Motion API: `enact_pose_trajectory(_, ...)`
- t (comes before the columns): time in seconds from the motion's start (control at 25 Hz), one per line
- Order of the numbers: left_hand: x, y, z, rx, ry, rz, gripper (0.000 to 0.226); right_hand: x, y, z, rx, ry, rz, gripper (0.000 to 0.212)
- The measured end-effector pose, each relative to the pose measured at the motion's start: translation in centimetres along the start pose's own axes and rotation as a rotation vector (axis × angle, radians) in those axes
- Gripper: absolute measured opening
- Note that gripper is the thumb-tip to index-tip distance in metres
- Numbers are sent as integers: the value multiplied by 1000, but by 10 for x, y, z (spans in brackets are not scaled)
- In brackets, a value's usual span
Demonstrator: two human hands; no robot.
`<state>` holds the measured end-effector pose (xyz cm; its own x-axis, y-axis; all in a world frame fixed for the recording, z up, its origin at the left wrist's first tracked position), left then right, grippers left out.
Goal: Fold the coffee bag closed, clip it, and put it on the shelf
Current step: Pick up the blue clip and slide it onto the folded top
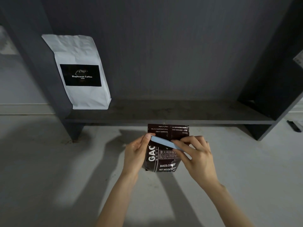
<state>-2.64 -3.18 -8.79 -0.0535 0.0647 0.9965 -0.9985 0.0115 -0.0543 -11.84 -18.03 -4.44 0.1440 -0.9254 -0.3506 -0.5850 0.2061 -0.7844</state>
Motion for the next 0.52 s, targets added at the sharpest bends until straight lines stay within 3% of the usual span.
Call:
enact_pose_trajectory(0.16,-1,1,3,-32,17,-43,18,0,4,-2,-4,-35,12,22)
enact_pose_trajectory(0.28,-4,-3,-1,-25,19,-93,17,-2,0,-10,-6,-274,180,26)
enact_pose_trajectory(0.4,-3,-5,3,-72,-5,-59,20,2,-11,-21,30,-299,278,26)
enact_pose_trajectory(0.52,-4,-8,-1,-17,1,-54,18,13,-7,-14,-85,-343,355,17)
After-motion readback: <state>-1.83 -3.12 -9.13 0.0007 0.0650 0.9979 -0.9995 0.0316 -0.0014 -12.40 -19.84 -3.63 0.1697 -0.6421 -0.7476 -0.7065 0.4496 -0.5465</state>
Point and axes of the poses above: each hand's wrist, its own y-axis away from the middle knuckle, its own z-axis out of the palm, x = y × z, the point moved 8 cm from there along -y, towards the middle knuckle, and after that the axes turned 11 degrees about x, right-handed, at the moved point
